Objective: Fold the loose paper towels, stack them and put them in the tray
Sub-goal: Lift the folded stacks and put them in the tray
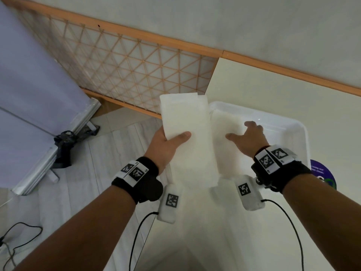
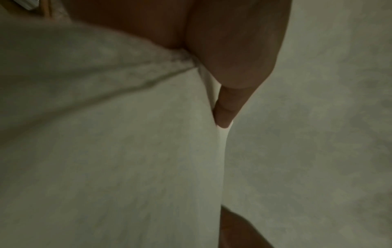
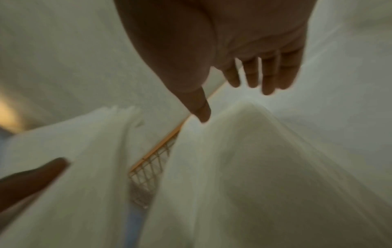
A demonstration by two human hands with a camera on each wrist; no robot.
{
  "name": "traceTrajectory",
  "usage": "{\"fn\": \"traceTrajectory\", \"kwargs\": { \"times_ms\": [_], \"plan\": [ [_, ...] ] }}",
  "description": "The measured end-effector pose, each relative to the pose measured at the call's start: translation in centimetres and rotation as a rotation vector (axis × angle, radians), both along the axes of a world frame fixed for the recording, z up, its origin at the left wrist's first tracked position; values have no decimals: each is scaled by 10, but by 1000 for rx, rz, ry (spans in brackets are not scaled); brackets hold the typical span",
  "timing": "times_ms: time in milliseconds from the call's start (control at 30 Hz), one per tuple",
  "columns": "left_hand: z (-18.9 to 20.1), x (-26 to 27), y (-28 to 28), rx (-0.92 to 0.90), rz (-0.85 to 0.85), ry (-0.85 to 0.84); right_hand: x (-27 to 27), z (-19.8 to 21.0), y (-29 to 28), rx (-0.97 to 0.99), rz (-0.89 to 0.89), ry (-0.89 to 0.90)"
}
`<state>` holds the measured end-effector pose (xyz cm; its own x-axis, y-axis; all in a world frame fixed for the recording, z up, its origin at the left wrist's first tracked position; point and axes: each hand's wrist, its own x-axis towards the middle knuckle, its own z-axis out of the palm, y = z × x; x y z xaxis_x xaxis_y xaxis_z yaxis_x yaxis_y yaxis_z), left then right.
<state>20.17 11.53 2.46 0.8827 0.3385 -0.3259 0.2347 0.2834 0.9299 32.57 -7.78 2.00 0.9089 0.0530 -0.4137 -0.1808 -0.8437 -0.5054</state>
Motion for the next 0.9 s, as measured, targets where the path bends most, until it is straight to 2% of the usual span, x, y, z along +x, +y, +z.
{"fn": "traceTrajectory", "kwargs": {
  "times_ms": [100, 200, 400, 767, 900],
  "plan": [
    [3, 6, -12, -13, -8, -14, -23, 31, 2, 308, 36, -253],
    [8, 11, -30, 1, -28, -29, -46, 50, 7, 442, 121, -243],
    [12, 12, -57, 4, -60, -43, -59, 46, -7, 430, 41, -205],
    [9, 12, -85, 72, -65, -22, -64, 43, -35, 454, 56, -261],
    [11, 13, -88, 44, -66, -16, -59, 44, -38, 578, 34, -135]
  ]
}}
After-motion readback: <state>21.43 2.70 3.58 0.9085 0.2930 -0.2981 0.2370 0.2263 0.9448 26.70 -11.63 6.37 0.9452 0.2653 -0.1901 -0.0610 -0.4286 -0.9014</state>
